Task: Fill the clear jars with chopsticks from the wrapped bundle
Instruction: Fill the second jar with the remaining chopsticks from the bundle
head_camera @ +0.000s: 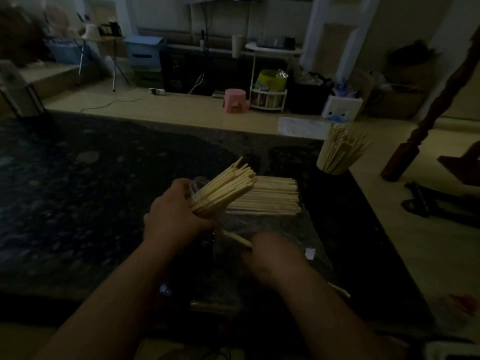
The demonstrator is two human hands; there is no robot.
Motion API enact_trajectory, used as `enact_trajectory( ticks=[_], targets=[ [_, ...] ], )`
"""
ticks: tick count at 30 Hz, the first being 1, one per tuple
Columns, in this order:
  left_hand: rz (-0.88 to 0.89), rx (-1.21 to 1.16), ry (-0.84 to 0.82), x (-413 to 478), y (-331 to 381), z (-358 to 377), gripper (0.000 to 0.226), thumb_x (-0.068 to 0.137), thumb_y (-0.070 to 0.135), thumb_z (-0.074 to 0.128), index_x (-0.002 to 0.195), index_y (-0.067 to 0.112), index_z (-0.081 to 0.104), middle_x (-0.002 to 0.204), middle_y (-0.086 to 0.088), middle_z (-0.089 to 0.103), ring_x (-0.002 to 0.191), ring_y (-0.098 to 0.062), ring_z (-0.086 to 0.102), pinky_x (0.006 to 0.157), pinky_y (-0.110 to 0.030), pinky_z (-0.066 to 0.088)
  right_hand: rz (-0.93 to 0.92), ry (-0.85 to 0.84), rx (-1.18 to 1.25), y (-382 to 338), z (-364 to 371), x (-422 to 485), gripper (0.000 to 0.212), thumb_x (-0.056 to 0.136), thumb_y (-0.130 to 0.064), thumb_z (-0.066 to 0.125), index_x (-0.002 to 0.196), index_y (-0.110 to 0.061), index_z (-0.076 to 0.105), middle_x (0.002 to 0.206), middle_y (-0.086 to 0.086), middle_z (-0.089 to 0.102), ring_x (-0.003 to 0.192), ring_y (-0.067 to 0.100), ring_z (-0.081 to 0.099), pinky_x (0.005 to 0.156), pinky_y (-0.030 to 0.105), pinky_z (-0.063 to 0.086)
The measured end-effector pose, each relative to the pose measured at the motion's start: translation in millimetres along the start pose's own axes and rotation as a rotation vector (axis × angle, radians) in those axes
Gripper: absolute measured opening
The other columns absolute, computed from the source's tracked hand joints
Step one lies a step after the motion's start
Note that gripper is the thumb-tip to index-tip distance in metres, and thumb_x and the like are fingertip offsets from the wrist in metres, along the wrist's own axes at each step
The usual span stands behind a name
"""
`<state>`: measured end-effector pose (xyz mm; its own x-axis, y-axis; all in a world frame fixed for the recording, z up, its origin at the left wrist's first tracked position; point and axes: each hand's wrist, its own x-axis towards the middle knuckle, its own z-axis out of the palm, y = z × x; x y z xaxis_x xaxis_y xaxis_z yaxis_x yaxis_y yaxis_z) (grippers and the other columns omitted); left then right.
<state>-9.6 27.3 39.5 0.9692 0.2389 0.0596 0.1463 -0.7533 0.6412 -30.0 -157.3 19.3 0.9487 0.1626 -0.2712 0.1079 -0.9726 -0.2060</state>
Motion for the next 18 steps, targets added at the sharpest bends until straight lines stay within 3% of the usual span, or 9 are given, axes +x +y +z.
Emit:
enact_trajectory(
  ticks=[3, 7, 12, 18],
  targets=[
    [-0.007, 0.048, -0.008, -0.4, -0.6, 1.4, 0.113, 0.045, 0.055, 0.085, 0.143, 0.033, 0.033, 0.133, -0.002, 0.054, 0.118, -0.028, 0.053, 0.096, -0.054, 0.045, -0.021, 0.107, -0.031, -0.3, -18.0, -10.7, 0.034, 0.093, -0.04, 0.045, 0.112, -0.018, 0.062, 0.118, 0.009, 0.061, 0.105, 0.029, 0.059, 0.081, 0.033, 0.044],
    [-0.014, 0.039, 0.0, 0.2, -3.8, 2.5, 0.093, 0.049, 0.048, 0.087, 0.13, 0.033, 0.046, 0.119, 0.001, 0.056, 0.108, -0.024, 0.055, 0.091, -0.054, 0.048, -0.099, 0.231, -0.081, 2.2, -38.9, -17.7, 0.028, 0.093, -0.039, 0.042, 0.105, -0.022, 0.061, 0.113, 0.008, 0.064, 0.101, 0.03, 0.06, 0.078, 0.034, 0.044],
    [-0.005, 0.045, 0.017, 4.6, -6.2, 4.2, 0.09, 0.05, 0.044, 0.089, 0.128, 0.032, 0.046, 0.117, 0.0, 0.056, 0.105, -0.025, 0.055, 0.089, -0.052, 0.049, -0.147, 0.32, -0.096, 5.5, -62.7, -21.5, 0.032, 0.092, -0.044, 0.041, 0.105, -0.023, 0.061, 0.111, 0.007, 0.063, 0.1, 0.029, 0.06, 0.071, 0.034, 0.036],
    [-0.035, 0.065, -0.018, 8.1, -6.5, 10.2, 0.097, 0.05, 0.044, 0.089, 0.135, 0.033, 0.043, 0.128, 0.0, 0.053, 0.113, -0.023, 0.052, 0.094, -0.052, 0.046, -0.177, 0.483, -0.056, 9.4, -67.7, -18.3, 0.026, 0.09, -0.049, 0.039, 0.08, -0.026, 0.046, 0.09, 0.002, 0.06, 0.088, 0.026, 0.058, 0.066, 0.033, 0.035]
  ],
)
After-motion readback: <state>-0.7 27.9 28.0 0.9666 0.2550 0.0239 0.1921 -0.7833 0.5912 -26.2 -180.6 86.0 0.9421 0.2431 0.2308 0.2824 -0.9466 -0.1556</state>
